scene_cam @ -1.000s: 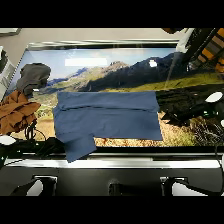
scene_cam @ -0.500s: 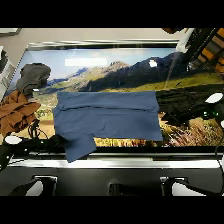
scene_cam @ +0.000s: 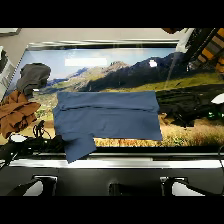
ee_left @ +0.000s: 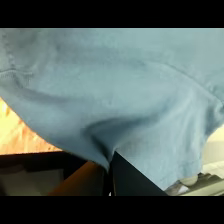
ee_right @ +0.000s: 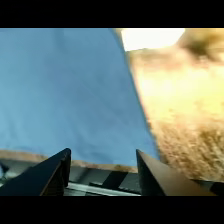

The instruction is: Fold the clothes and pants, and hang the long-sleeved shirts on hangers.

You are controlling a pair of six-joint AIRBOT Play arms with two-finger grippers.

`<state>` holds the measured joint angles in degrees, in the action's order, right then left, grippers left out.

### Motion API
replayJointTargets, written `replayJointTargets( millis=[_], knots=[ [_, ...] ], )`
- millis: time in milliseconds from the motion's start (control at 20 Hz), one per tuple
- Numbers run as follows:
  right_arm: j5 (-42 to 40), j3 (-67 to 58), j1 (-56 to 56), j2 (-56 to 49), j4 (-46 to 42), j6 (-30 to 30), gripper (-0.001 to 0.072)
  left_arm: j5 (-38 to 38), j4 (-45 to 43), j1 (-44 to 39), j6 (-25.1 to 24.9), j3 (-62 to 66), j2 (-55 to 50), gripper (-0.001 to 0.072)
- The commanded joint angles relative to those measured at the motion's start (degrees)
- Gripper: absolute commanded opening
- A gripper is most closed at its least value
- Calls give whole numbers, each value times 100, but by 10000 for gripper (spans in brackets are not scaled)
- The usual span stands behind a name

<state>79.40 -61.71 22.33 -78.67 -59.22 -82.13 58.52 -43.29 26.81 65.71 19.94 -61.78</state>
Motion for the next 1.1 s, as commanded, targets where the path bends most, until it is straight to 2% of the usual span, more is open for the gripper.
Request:
replayJointTargets(
  millis=[0,250,550,600,650,700,750,900,1050],
  knots=[
    [11,422,315,-168,-42,131,481,208,66,164,-144,4,-22,19],
    [-437,1333,-48,-365,-44,306,492,208,66,179,-144,4,-22,19],
    [-868,1663,-529,-365,7,214,490,203,66,179,-146,4,-22,19],
    [-861,1661,-662,-363,22,195,445,203,66,181,-146,7,-22,19],
    [-824,1661,-778,-363,48,181,312,212,61,181,-144,20,-20,19],
    [-765,1661,-835,-343,70,151,115,280,20,188,-140,72,-17,19],
    [-717,1661,-833,-273,136,133,28,417,-48,223,-127,179,-7,19],
    [-669,1644,-807,278,-262,-302,25,1154,-682,466,361,680,52,17],
    [-26,1644,-813,1038,-911,-737,25,1961,-1438,562,1274,962,577,16]
  ],
)
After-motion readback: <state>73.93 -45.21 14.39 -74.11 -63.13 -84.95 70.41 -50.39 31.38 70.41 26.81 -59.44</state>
